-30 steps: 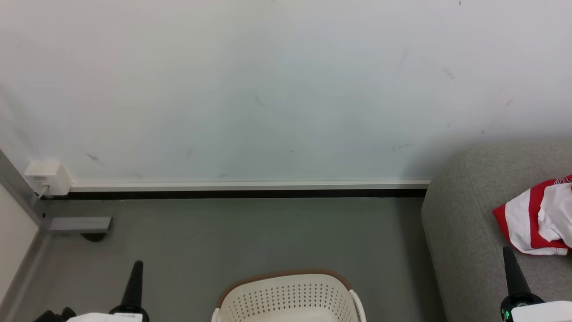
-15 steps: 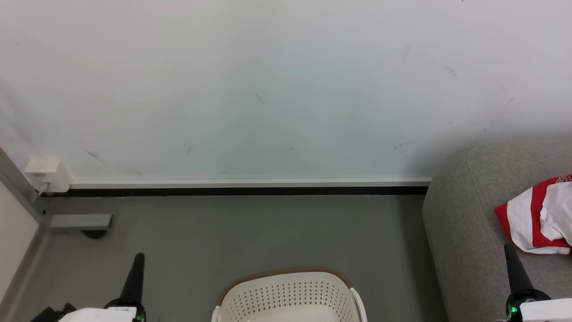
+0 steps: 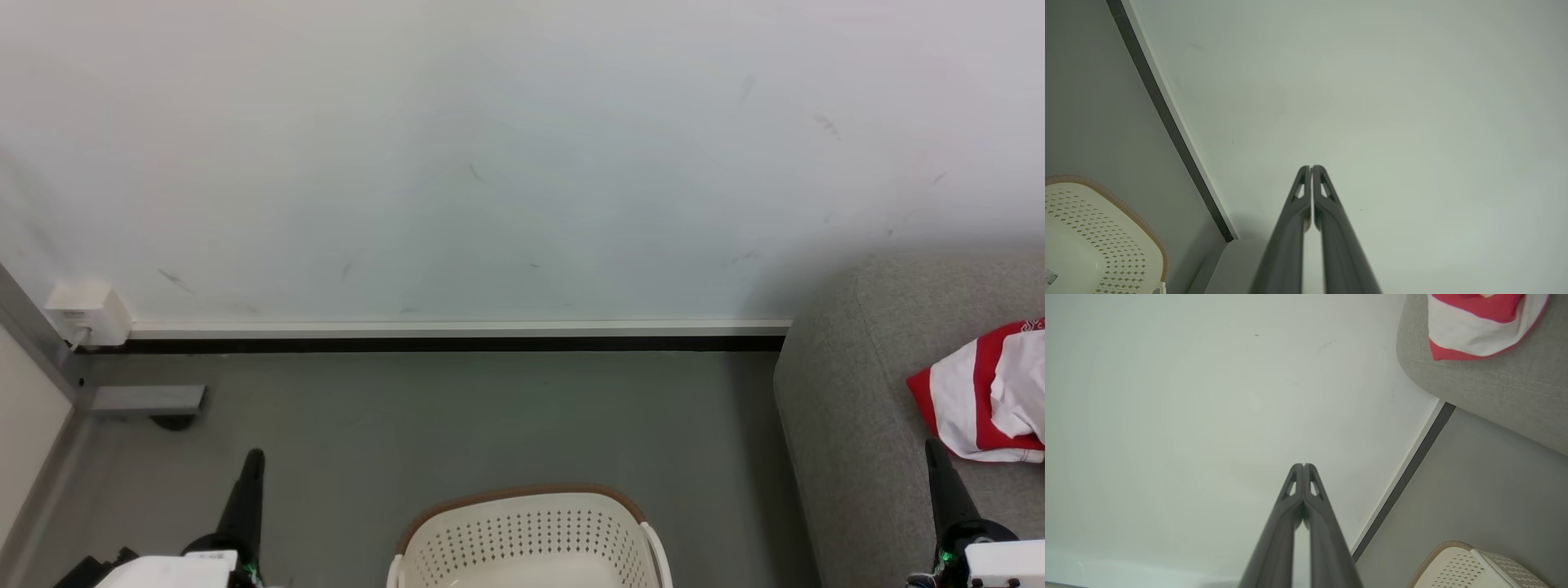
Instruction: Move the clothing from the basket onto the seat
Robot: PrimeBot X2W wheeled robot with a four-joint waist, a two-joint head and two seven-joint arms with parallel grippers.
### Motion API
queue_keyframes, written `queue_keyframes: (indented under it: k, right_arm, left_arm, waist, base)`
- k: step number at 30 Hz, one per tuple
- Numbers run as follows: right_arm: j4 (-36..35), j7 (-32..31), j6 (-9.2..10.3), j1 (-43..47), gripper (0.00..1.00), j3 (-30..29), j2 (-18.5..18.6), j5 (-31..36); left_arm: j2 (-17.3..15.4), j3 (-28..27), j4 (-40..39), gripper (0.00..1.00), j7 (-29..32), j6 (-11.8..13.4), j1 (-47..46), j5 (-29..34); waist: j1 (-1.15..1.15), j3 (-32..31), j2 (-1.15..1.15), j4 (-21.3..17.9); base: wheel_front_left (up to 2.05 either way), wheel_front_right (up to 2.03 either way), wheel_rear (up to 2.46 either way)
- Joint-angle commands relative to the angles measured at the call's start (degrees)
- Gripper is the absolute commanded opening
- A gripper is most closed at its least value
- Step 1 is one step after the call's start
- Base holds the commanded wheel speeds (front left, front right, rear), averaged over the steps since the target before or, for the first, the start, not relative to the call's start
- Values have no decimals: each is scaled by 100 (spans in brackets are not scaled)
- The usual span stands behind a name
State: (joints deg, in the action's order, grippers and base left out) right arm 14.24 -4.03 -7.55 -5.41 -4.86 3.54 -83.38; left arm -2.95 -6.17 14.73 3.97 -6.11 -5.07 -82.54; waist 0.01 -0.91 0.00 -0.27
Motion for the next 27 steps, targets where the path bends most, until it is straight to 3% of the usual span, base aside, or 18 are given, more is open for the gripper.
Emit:
queue_keyframes:
  k: [1, 27]
  right_arm:
    - [-7, -42, 9, -86, 0, -46, -6, -151]
    - [24, -277, 12, -154, 0, -197, -70, -906]
  left_arm:
    - [-17, -20, -30, 0, 48, -53, -92, -137]
    - [4, -56, -44, 0, 290, -150, -188, -1008]
  waist:
    - [0, 7, 0, 2]
    - [-1, 91, 0, 27]
  base:
    - [0, 0, 0]
    - [0, 0, 0]
